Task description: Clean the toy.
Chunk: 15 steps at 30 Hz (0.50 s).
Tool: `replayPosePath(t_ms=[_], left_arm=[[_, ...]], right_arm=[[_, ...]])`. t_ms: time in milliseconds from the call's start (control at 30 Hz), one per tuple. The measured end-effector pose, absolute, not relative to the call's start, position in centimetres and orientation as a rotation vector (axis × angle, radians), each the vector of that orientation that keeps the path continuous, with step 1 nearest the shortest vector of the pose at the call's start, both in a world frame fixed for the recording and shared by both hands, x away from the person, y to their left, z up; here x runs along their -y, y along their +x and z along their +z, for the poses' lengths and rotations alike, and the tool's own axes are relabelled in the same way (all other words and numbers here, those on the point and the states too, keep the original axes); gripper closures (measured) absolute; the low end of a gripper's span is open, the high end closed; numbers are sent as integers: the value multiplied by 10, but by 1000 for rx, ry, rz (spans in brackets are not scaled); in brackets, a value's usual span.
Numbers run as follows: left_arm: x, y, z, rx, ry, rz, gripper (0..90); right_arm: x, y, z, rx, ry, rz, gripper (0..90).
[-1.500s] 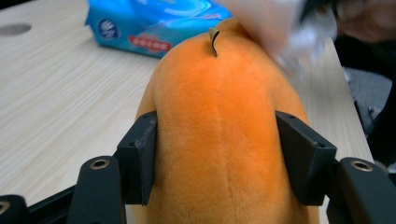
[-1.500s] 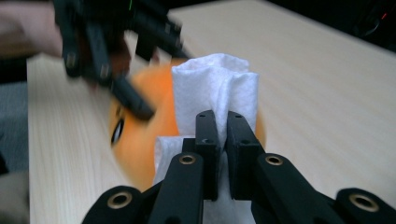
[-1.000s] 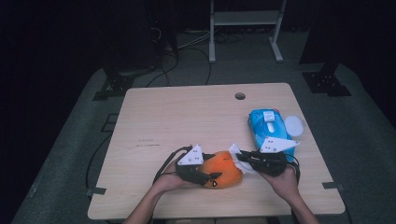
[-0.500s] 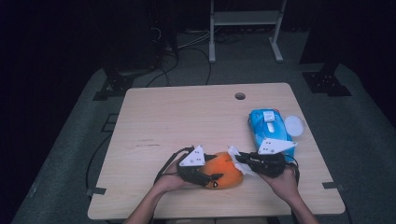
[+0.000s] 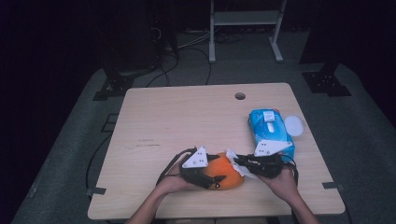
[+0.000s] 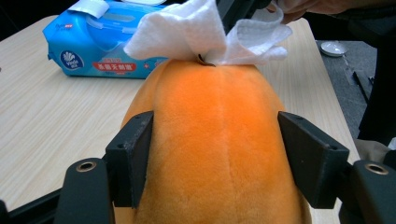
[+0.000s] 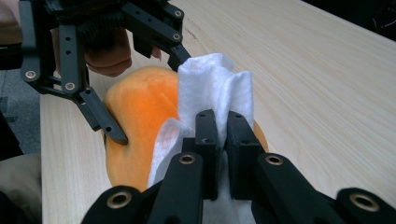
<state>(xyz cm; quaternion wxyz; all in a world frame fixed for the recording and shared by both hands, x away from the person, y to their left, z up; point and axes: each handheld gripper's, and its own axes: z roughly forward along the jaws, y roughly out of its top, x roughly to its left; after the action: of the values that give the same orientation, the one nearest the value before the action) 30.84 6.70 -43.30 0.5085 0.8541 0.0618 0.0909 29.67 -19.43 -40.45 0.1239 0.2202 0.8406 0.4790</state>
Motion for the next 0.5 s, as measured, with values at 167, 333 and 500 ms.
replayPosePath(t_ms=[167,333,500], left_arm=[[-66,307,-433,-138,2059,222,329],[-66,307,-433,-129,2067,221,331],[-72,313,-427,-193,2068,188,207]], right_arm=[[191,292,-396,-2420,611,1446,838],[177,290,-394,-2445,564,1413,838],[181,293,-401,-2463,589,1392,839]])
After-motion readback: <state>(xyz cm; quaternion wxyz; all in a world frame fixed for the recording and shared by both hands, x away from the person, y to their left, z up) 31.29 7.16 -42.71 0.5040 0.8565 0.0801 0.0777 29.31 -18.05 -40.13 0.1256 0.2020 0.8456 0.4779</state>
